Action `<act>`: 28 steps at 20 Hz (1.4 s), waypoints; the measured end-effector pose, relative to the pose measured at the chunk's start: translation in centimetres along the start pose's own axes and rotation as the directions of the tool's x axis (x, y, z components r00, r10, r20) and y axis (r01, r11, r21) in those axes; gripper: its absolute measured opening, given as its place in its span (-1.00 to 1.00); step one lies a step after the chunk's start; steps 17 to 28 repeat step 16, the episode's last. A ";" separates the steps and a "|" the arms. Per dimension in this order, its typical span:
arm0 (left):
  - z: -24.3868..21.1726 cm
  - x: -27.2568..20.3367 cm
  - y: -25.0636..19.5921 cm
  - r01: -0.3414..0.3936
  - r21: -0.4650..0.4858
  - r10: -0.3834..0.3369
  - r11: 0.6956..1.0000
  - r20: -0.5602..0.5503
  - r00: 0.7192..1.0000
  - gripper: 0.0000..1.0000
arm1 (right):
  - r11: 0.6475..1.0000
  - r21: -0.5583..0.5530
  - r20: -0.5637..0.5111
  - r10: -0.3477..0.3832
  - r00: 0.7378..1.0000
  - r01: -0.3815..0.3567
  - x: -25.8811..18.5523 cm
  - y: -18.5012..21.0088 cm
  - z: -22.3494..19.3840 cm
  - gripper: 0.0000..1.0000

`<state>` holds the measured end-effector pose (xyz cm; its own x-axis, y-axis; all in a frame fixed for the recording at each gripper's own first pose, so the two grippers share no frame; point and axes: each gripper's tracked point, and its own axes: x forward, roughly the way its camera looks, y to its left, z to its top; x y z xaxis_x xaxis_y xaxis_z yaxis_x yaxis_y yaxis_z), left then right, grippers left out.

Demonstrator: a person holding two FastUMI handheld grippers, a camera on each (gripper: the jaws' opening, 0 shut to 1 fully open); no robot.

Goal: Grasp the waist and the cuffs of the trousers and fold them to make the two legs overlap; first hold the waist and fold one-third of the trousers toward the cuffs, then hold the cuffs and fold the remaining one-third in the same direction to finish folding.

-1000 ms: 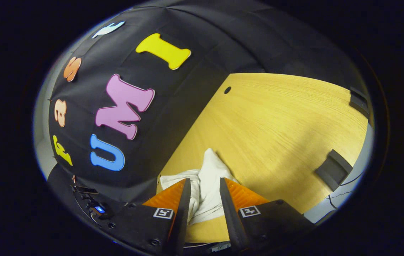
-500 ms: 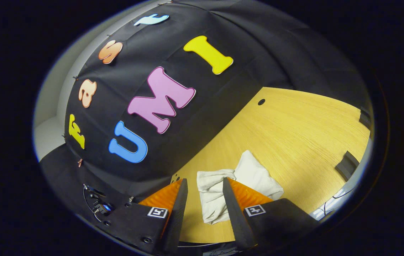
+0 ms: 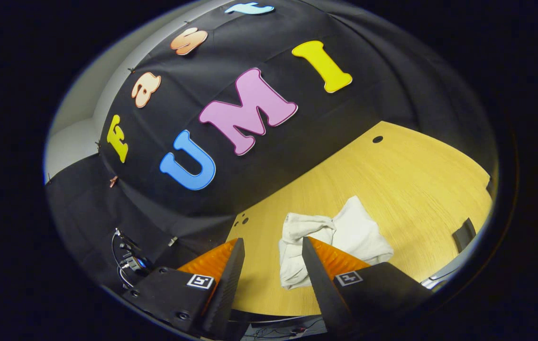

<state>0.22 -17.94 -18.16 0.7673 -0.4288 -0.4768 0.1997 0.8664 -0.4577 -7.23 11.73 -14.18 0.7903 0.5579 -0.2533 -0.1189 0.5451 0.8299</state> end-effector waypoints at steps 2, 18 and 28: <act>-0.3 -0.6 0.5 -0.015 -0.012 0.015 1.000 0.004 1.000 0.92 | 1.000 0.008 -0.044 -0.006 0.999 0.006 0.7 -0.1 -1.2 0.55; -1.0 -2.0 1.7 -0.069 -0.040 0.069 0.997 0.009 0.998 0.92 | 0.997 0.066 -0.095 -0.025 0.995 0.031 2.9 0.5 -1.0 0.55; -1.0 -2.0 1.7 -0.069 -0.040 0.069 0.997 0.009 0.998 0.92 | 0.997 0.066 -0.095 -0.025 0.995 0.031 2.9 0.5 -1.0 0.55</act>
